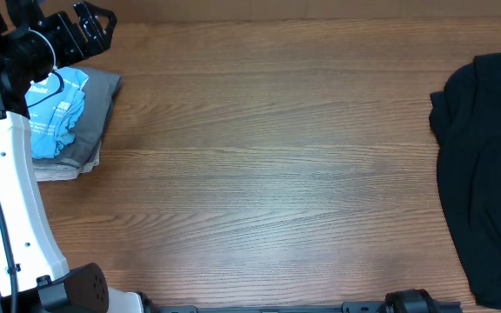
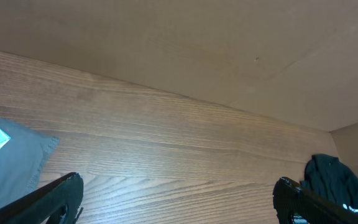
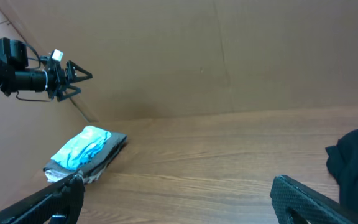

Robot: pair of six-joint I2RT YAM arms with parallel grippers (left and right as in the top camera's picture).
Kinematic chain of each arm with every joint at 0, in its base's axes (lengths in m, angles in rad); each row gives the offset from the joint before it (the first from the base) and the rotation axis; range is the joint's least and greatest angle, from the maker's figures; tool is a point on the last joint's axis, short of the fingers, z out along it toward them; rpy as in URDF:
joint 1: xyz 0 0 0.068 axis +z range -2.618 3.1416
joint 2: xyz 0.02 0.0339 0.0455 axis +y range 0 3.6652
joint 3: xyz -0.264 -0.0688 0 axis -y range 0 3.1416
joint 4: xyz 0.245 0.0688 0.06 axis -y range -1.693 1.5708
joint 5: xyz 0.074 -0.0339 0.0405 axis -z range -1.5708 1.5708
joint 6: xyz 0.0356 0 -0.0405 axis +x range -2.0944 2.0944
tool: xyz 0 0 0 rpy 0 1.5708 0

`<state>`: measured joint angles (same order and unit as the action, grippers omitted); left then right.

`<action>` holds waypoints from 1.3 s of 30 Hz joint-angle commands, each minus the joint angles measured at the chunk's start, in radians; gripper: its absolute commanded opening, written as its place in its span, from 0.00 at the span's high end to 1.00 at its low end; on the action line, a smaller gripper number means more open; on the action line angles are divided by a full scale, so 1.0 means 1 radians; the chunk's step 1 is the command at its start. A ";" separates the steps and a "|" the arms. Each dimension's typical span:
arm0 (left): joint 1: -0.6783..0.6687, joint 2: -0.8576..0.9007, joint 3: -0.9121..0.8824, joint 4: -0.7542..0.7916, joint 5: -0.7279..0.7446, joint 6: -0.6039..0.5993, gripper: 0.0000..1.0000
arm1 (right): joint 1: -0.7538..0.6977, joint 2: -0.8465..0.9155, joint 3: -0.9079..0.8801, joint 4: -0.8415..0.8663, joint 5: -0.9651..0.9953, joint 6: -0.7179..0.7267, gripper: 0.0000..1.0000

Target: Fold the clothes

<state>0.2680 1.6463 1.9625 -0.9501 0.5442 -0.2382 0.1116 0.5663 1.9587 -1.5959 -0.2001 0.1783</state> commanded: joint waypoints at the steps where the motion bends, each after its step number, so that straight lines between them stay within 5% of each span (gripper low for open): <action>1: -0.002 0.010 -0.002 0.005 -0.005 -0.012 0.00 | -0.006 -0.015 0.004 -0.008 0.021 -0.008 0.00; 14: -0.002 0.010 -0.002 0.004 -0.005 -0.012 0.00 | -0.012 -0.251 -0.317 0.119 0.024 -0.008 0.00; 28: -0.002 0.010 -0.002 0.005 -0.005 -0.012 0.00 | -0.012 -0.555 -1.027 0.662 0.016 0.005 0.00; 39: -0.002 0.010 -0.002 0.005 -0.005 -0.012 0.00 | -0.013 -0.562 -1.449 1.087 0.013 0.058 0.00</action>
<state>0.2680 1.6463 1.9621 -0.9504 0.5411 -0.2382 0.1043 0.0147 0.6029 -0.5804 -0.1837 0.2157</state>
